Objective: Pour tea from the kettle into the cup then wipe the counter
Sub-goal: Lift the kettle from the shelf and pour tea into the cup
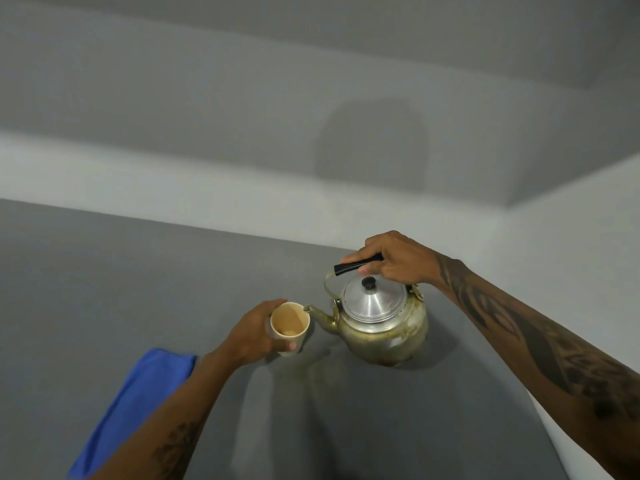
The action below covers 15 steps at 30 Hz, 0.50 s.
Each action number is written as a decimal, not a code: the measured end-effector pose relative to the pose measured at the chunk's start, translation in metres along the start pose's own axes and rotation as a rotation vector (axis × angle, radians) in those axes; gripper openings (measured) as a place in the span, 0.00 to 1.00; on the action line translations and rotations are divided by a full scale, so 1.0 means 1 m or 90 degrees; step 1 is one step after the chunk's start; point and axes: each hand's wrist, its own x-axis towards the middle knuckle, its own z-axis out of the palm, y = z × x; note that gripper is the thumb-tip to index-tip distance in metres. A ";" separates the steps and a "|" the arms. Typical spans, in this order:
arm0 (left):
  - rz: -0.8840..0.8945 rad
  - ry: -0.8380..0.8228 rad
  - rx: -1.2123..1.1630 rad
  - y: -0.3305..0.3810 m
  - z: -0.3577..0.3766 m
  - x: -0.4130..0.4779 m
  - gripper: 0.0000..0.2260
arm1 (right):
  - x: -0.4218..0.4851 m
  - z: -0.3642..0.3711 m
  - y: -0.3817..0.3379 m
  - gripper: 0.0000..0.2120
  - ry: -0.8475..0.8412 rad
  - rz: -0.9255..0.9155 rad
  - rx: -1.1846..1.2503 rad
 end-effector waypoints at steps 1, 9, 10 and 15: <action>0.003 0.001 -0.005 -0.001 0.000 0.001 0.32 | 0.000 0.000 -0.002 0.17 -0.005 0.002 -0.005; 0.024 -0.028 -0.002 -0.003 -0.001 0.002 0.35 | 0.001 -0.004 -0.015 0.16 -0.034 -0.002 -0.052; 0.023 -0.028 0.000 -0.004 -0.002 0.002 0.35 | 0.001 -0.005 -0.017 0.16 -0.038 -0.003 -0.059; 0.025 -0.032 -0.001 -0.003 -0.002 0.002 0.34 | 0.003 -0.010 -0.027 0.16 -0.045 -0.009 -0.090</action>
